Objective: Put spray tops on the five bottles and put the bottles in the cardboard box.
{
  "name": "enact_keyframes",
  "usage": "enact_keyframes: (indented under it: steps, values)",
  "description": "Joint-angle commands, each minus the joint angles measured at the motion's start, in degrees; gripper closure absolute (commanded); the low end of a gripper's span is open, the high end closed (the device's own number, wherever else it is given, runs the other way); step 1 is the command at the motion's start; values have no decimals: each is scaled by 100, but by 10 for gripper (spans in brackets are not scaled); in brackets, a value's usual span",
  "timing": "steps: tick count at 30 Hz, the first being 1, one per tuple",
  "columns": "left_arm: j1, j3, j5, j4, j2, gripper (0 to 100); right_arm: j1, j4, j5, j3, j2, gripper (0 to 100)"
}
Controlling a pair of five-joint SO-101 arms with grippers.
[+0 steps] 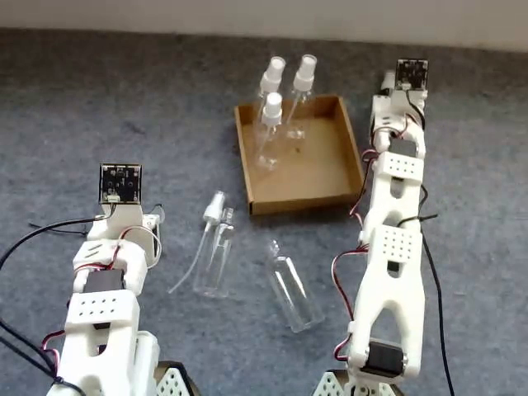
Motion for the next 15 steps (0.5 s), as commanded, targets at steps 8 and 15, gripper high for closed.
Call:
enact_keyframes:
  steps: [8, 15]
  values:
    - [84, -22, 44, -70, -57, 825, -48, -611, -44, 31, -119, 825]
    - [84, -22, 44, -70, -57, 825, -84, -629, -44, 286, -101, 825]
